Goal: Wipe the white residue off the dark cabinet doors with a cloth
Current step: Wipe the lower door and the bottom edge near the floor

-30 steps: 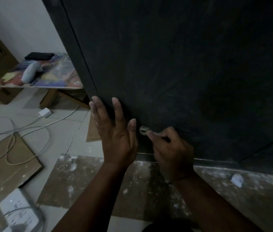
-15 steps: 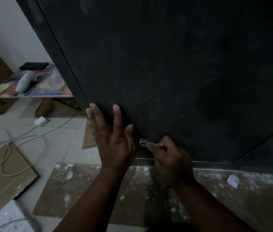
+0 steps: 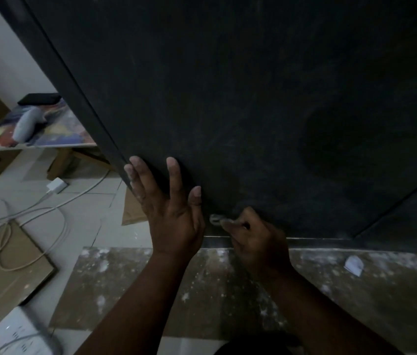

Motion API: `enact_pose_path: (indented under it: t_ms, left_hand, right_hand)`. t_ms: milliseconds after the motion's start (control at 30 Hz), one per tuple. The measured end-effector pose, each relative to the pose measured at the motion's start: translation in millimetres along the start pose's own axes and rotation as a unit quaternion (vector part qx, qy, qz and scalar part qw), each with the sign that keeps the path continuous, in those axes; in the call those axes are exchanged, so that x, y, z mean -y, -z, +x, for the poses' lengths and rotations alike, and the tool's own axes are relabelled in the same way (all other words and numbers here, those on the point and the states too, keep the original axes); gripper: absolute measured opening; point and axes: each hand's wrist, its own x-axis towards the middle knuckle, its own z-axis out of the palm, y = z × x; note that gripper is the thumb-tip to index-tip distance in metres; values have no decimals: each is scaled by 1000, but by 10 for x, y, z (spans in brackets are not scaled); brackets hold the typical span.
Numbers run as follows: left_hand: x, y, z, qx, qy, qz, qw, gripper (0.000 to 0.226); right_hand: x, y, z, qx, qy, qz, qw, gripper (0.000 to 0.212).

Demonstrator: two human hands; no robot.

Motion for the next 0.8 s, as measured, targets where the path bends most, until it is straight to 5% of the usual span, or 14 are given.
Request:
enact_pose_path:
  t_ms: [67,167,233,333,400,467,567,633,700,800]
  left_hand:
    - [0,-12,-15,1,2,-4,1000,87]
    - [8,-35,-16,0,5,-3,1000,85]
    - [5,-56,-16,-2,4,3,1000,83]
    - [-21,-73,-18,-7,8,2,1000,82]
    - [-49,-72,-15,-9,8,1,1000,83]
    - [-89,-75,-8,-15,11,-1,1000,85]
    - [-139,-86,-9,-22,20,-3,1000,87]
    - [-134,-79,-11,-19,19,-1,1000,87]
    - [-122,-67,-10,-13,13,2,1000,85]
    - [-135,-76,-11,-9,18,-3,1000,83]
  right_hand:
    - [-145,-10,-83,81,-86,18,993,32]
    - [-110,58,-63,54,-52,-38,996,46]
    - [24,184,42,-67,7,-59,996,47]
    - [182,327,225,-294,129,-50,946,12]
    - [217,362,322,-333,151,-27,930,15]
    - [198,283,261,-298,138,-3,945,18]
    - [63,135,36,-72,-11,18,997,51]
    - [-147,82,-65,18,-112,48,992,35]
    - [-261,162,-120,33,-125,60,990,26]
    - [-271,329,-115,-110,56,-86,989,23]
